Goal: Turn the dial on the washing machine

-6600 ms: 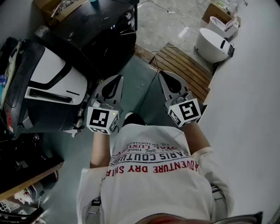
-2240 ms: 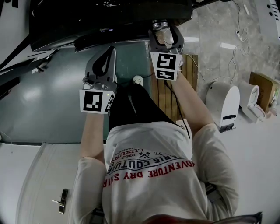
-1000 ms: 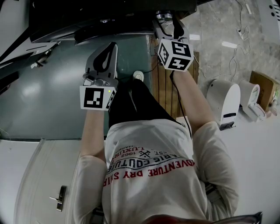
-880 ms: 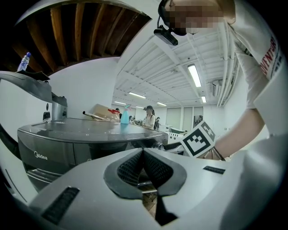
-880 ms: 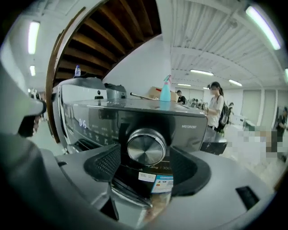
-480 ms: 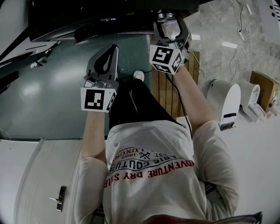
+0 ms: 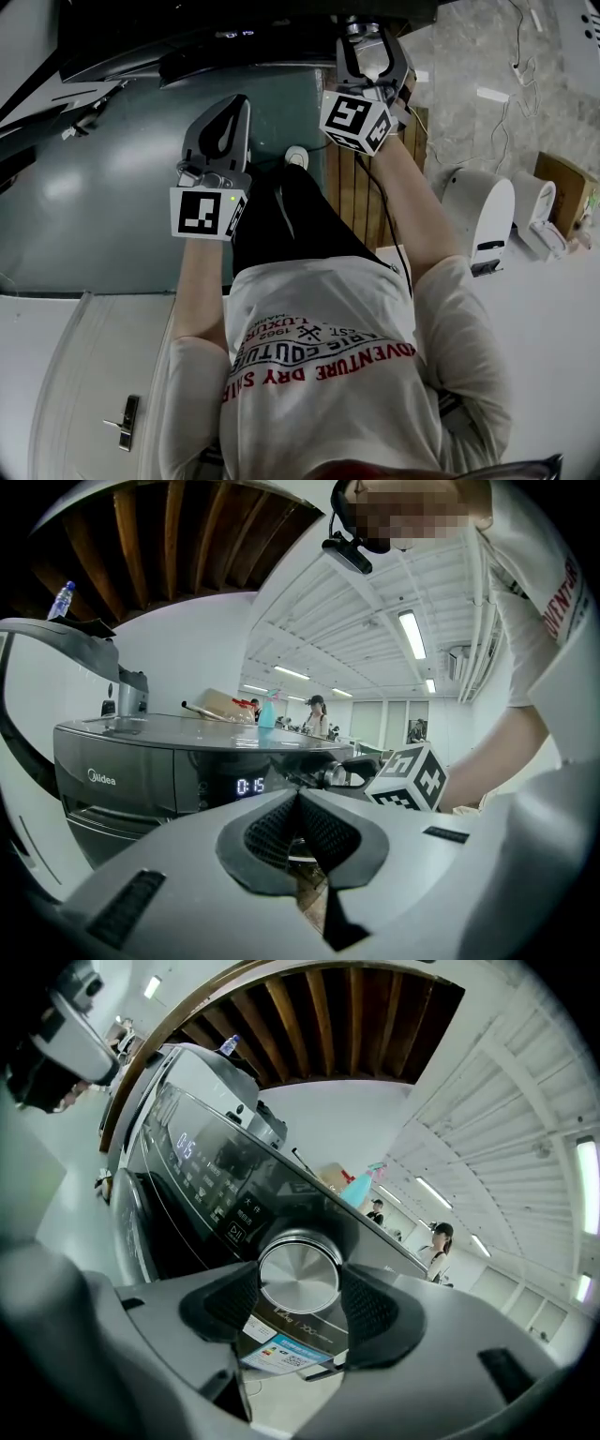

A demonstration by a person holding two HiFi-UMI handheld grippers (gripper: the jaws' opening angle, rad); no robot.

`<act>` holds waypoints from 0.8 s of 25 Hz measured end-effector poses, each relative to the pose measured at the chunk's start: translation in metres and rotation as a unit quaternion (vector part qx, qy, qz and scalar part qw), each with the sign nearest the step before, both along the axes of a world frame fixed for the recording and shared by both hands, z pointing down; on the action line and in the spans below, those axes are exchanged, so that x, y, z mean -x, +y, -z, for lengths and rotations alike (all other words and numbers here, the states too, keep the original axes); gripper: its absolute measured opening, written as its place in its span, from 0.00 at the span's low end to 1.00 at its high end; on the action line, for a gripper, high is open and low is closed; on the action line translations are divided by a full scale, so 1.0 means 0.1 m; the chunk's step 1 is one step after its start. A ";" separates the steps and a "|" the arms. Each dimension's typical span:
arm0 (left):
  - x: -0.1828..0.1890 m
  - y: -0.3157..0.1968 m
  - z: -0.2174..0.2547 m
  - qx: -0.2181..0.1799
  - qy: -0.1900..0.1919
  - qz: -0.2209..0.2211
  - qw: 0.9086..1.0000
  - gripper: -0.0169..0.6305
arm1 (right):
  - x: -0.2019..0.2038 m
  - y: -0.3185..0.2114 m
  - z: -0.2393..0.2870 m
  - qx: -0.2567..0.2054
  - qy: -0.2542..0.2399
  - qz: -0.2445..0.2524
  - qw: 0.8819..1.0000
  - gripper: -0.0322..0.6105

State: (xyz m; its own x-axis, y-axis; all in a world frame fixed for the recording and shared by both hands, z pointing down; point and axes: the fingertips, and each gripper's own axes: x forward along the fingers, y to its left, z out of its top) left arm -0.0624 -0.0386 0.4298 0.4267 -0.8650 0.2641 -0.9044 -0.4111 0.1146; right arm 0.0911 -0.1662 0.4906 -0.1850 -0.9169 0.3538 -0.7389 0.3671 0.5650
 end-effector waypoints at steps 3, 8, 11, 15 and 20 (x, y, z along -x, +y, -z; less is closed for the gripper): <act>0.02 0.00 -0.01 0.001 0.000 0.002 1.000 0.05 | 0.00 0.00 0.01 0.015 -0.028 -0.006 0.999 0.51; 0.01 -0.02 0.00 0.000 0.000 -0.002 1.000 0.05 | -0.02 -0.01 0.01 0.050 -0.097 -0.025 0.994 0.50; 0.04 -0.05 0.00 -0.001 0.000 -0.002 1.000 0.05 | -0.01 -0.02 0.02 0.077 -0.145 -0.036 0.986 0.50; 0.06 -0.09 -0.02 0.001 0.000 -0.002 1.000 0.05 | -0.02 -0.03 0.04 0.087 -0.180 -0.042 0.979 0.50; 0.04 -0.07 -0.06 0.010 -0.001 -0.003 1.000 0.05 | -0.04 -0.02 0.06 0.072 -0.183 -0.028 0.980 0.51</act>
